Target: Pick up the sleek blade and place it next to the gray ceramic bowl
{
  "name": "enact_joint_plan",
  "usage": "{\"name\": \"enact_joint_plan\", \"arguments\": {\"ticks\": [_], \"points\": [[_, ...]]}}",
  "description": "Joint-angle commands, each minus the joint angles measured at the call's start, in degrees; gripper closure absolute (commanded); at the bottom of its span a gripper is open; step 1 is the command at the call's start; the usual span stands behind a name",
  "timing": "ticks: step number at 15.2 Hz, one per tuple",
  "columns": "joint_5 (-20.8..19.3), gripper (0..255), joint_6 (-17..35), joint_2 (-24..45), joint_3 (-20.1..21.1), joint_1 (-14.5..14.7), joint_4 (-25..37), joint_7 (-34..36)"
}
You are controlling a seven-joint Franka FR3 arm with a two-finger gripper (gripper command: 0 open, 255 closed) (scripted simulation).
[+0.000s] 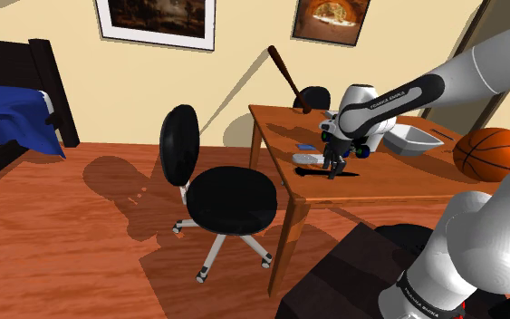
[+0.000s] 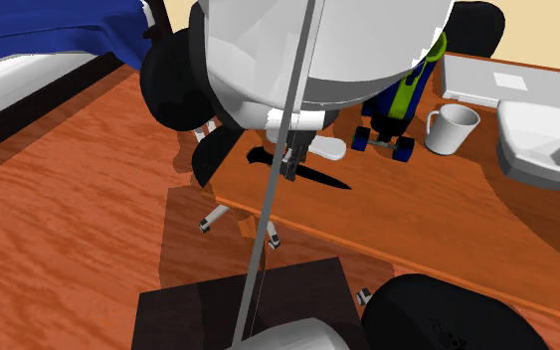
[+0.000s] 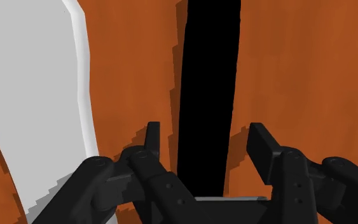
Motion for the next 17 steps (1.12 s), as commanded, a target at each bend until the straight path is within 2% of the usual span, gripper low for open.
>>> {"name": "enact_joint_plan", "arguments": {"ticks": [1, 4, 17], "points": [[-0.06, 255, 0.34, 0.26, -0.07, -0.02, -0.06, 0.01], [-0.08, 255, 0.37, 0.23, -0.04, -0.03, -0.12, 0.06], [-2.23, 255, -11.31, -6.82, 2.55, -1.02, 4.94, 2.02]]}}
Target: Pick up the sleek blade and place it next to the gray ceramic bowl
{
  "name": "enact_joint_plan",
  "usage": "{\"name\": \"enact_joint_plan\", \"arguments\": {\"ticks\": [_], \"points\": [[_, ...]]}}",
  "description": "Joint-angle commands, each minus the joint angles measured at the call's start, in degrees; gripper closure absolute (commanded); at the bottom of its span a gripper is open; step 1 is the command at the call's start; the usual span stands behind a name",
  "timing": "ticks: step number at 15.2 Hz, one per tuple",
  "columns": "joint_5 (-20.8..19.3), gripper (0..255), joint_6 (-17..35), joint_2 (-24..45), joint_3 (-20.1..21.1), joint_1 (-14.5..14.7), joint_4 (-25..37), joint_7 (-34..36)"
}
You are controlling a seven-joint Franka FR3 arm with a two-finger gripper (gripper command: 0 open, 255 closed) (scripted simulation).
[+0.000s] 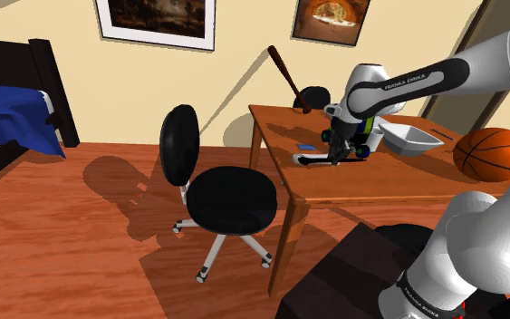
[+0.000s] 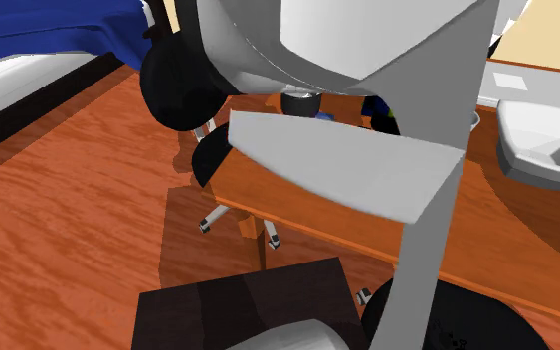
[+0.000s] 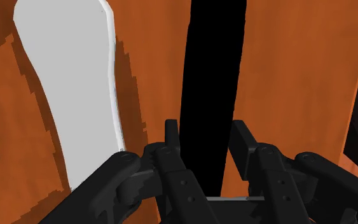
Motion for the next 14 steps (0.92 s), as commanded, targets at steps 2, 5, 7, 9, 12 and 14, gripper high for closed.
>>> {"name": "enact_joint_plan", "arguments": {"ticks": [2, 5, 7, 9, 12, 14], "points": [[-0.18, 255, -2.61, -1.26, 0.57, -0.11, 1.37, 0.25], [-0.26, 255, -5.16, -2.34, 1.11, -0.17, 2.89, 0.43], [-0.27, 255, -6.84, -2.97, 1.46, -0.19, 3.96, 0.51], [-0.26, 255, -8.49, -3.53, 1.8, -0.19, 5.07, 0.58], [-0.19, 255, -10.95, -4.26, 2.28, -0.18, 6.82, 0.64], [-0.12, 255, -12.56, -4.66, 2.59, -0.15, 8.04, 0.66]]}}
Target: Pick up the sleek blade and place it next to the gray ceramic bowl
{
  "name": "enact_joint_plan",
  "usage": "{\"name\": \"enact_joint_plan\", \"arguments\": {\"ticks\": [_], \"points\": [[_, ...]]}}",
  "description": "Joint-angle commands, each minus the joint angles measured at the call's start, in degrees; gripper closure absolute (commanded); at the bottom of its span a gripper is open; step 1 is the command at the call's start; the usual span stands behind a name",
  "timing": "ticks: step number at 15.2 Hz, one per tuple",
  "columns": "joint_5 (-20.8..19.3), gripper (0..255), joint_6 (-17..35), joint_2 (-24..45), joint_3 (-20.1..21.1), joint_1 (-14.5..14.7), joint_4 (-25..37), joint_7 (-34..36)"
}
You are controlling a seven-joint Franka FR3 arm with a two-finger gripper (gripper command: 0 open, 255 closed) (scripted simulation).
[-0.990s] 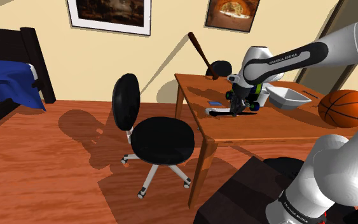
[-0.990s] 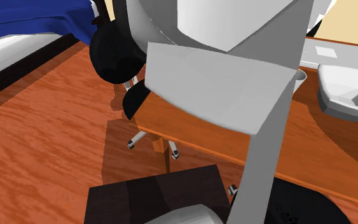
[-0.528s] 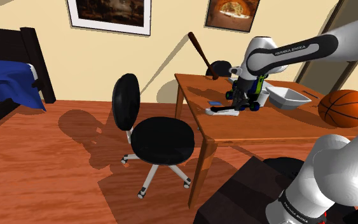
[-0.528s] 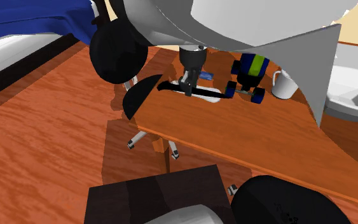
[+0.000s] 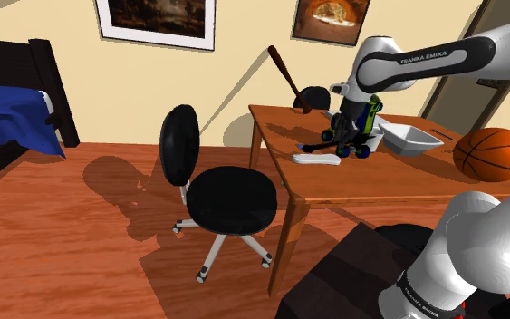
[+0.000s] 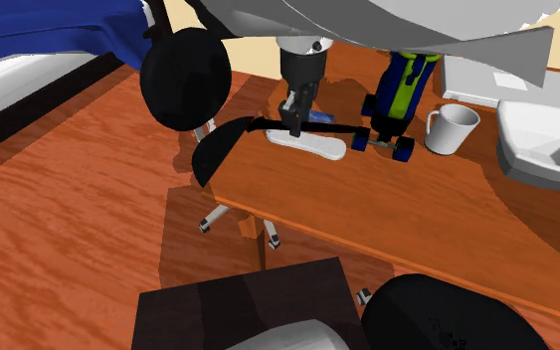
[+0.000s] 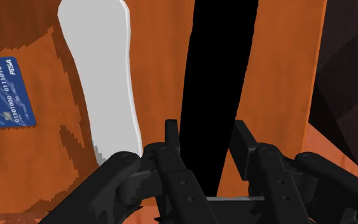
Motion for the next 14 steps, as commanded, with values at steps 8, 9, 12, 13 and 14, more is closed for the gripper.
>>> {"name": "enact_joint_plan", "arguments": {"ticks": [8, 9, 12, 13, 14], "points": [[-1.03, 255, -6.0, -3.01, -0.43, -1.3, 3.38, -2.13], [-1.69, 255, -6.23, -3.88, -1.14, -2.0, 2.93, -3.19], [-3.63, 255, -6.94, -6.19, -3.42, -4.09, 1.99, -6.53], [-4.26, 255, -7.18, -6.84, -4.23, -4.77, 1.81, -7.69], [-4.88, 255, -7.42, -7.44, -5.06, -5.42, 1.69, -8.88]]}}
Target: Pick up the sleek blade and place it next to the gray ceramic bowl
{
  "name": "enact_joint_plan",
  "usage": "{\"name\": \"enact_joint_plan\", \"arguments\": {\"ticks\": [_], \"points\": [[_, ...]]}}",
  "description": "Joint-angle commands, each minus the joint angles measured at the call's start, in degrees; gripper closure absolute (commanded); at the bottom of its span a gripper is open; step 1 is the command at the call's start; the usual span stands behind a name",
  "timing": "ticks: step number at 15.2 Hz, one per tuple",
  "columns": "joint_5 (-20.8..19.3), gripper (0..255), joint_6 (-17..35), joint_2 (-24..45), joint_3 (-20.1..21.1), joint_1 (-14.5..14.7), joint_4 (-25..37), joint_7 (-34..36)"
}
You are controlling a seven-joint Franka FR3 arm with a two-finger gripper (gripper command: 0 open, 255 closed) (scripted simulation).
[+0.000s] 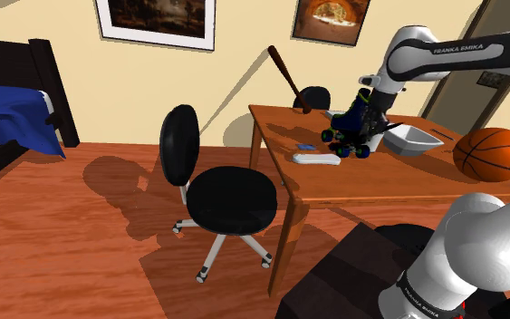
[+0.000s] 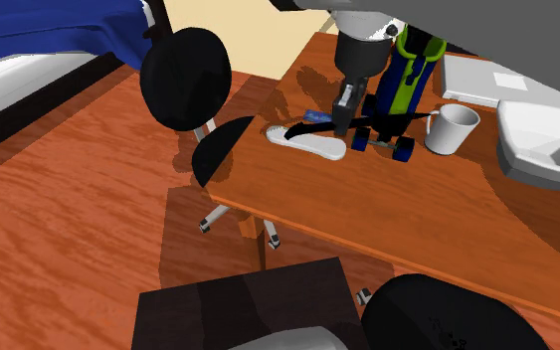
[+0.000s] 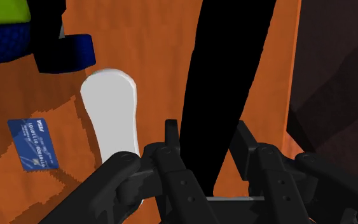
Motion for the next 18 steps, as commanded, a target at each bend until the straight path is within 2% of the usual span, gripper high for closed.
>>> {"name": "enact_joint_plan", "arguments": {"ticks": [1, 11, 18], "points": [[-1.41, 255, -0.63, -1.5, -1.72, -1.49, -0.36, -2.58], [-6.42, 255, -2.33, -3.46, -11.8, -6.37, 2.61, -15.83], [-7.95, 255, -2.67, -1.19, -21.17, -6.76, 8.32, -26.14]]}}
